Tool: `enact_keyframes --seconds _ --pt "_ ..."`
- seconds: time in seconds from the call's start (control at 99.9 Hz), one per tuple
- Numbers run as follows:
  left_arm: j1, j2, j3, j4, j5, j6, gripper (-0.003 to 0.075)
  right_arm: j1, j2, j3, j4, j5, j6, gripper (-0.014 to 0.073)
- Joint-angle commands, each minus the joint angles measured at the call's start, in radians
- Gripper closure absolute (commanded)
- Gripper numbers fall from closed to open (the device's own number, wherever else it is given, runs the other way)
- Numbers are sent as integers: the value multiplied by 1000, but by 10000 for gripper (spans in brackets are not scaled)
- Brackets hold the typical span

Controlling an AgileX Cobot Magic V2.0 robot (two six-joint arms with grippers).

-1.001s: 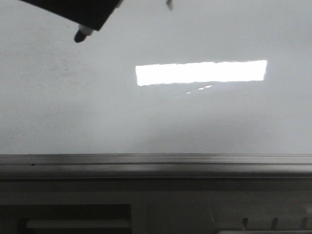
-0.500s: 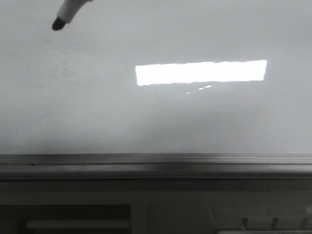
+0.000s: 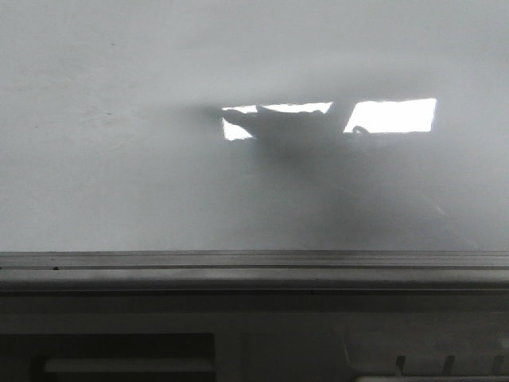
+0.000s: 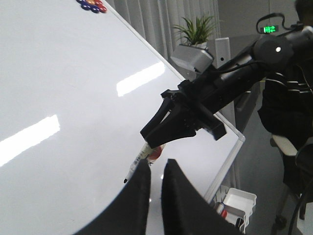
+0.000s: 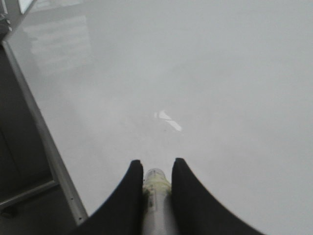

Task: Write number 3 on whiteboard

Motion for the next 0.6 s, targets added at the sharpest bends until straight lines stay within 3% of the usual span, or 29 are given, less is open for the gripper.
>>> enact_keyframes --seconds 0.0,0.47,0.59 --pt "-6 -52 -5 19 -49 -66 741 -44 30 -58 -7 -70 -1 653" --pt "-6 -108 84 -48 -40 -66 741 -167 110 -86 -7 -56 -1 653" --pt "-6 -108 84 -50 -40 -66 741 -225 110 -86 -8 2 -1 652"
